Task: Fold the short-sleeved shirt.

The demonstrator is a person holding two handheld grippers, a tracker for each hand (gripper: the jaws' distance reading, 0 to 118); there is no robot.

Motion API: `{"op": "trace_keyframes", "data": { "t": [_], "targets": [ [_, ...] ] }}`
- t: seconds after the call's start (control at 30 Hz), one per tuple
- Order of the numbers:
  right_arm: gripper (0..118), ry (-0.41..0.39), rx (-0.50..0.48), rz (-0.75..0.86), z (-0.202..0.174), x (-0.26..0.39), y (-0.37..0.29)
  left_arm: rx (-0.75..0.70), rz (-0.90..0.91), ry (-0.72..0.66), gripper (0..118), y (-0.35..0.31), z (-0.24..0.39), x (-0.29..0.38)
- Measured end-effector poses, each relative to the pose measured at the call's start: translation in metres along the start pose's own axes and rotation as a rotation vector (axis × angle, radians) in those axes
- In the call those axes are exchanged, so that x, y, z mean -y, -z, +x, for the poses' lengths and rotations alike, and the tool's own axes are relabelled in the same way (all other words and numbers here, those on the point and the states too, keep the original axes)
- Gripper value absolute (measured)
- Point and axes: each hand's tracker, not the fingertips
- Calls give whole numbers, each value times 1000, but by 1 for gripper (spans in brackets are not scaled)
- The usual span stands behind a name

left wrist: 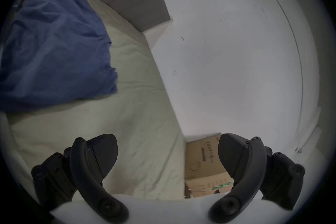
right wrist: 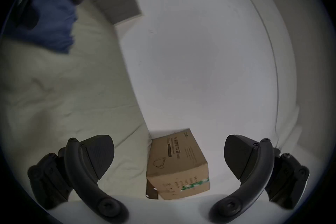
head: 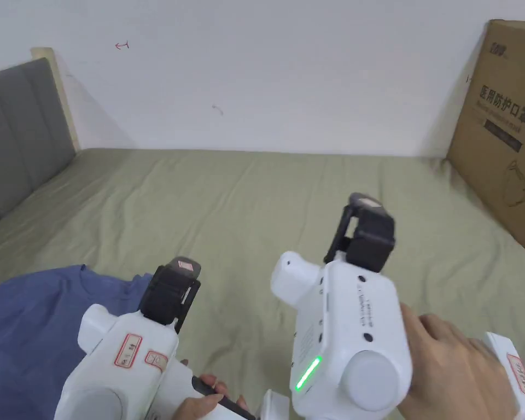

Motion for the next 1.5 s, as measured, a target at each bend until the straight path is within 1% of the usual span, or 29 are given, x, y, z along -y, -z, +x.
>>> {"op": "trace_keyframes", "data": {
  "t": [0.03, 0.07, 0.1, 0.13, 0.2, 0.23, 0.3, 0.33, 0.37, 0.4, 0.43, 0.5, 0.53, 0.57, 0.63, 0.73, 0.83, 0.87, 0.9, 0.93, 0.97, 1.0, 1.03, 1.07, 1.13, 1.3, 1.4, 1.43, 1.5],
  "targets": [
    [118, -4, 0, 1, -4, 1, 1, -46, 5, 57, 113, -1, 4, -1],
    [118, 39, -1, -6, -3, 1, 2, -48, 8, 133, 113, -2, 11, -3],
    [118, 164, -41, -22, 4, 1, 4, -38, 30, 218, 113, -3, 20, -5],
    [118, 308, -77, -45, 14, 2, 5, -69, 44, 329, 113, -4, 36, -5],
    [118, 748, -127, -103, 44, 15, 9, -84, 143, 675, 113, -10, 75, 1],
    [118, 911, -143, -143, 54, 22, 11, -90, 183, 829, 113, -13, 91, 7],
    [118, 1372, -187, -212, 71, 50, 18, -30, 292, 1157, 113, -16, 121, 23],
    [118, 1545, -250, -227, 73, 66, 20, -9, 321, 1285, 113, -19, 129, 30],
    [118, 1669, -291, -260, 69, 80, 24, 11, 346, 1384, 113, -20, 135, 37],
    [118, 1700, -242, -290, 63, 90, 23, 9, 358, 1449, 113, -19, 137, 43],
    [118, 1679, -187, -314, 56, 97, 25, 6, 364, 1475, 113, -20, 138, 47],
    [118, 1514, -50, -286, 52, 99, 21, 40, 320, 1429, 113, -22, 138, 49],
    [118, 1467, -17, -268, 53, 100, 20, 63, 284, 1387, 113, -23, 136, 46],
    [118, 1419, 1, -250, 60, 94, 13, 57, 262, 1336, 113, -23, 135, 43],
    [118, 1380, 12, -201, 66, 92, 8, 45, 270, 1281, 113, -21, 132, 43],
    [118, 1319, 4, -114, 71, 86, 0, 30, 269, 1294, 114, -20, 129, 39],
    [117, 1204, 20, -125, 67, 77, -2, 30, 250, 1314, 112, -23, 131, 38],
    [115, 1179, 30, -116, 64, 75, -4, 25, 228, 1308, 108, -24, 133, 37],
    [112, 1187, 18, -99, 63, 74, -7, 19, 221, 1299, 100, -26, 134, 38],
    [103, 1207, -20, -89, 64, 74, -9, 20, 212, 1295, 83, -26, 134, 38],
    [67, 1240, -46, -81, 62, 73, -10, 26, 202, 1293, 43, -26, 133, 38],
    [27, 1264, -68, -64, 61, 74, -11, 19, 203, 1292, 9, -25, 133, 39],
    [4, 1277, -68, -74, 61, 75, -10, 1, 204, 1302, 0, -22, 132, 41],
    [4, 1299, -88, -71, 59, 76, -9, -43, 213, 1336, 0, -21, 131, 41],
    [3, 1300, -79, -82, 57, 80, -9, 48, 166, 1343, 0, -22, 129, 39],
    [0, 1330, -153, -66, 59, 80, -5, 39, 148, 1286, 0, -18, 131, 35],
    [0, 1292, -170, -42, 61, 68, -1, 18, 142, 1230, 0, -18, 132, 22],
    [0, 1285, -200, -26, 63, 63, 1, 10, 145, 1224, 0, -19, 131, 15],
    [0, 1340, -272, 28, 64, 50, 8, -58, 196, 1224, 0, -25, 127, -2]
  ]
}}
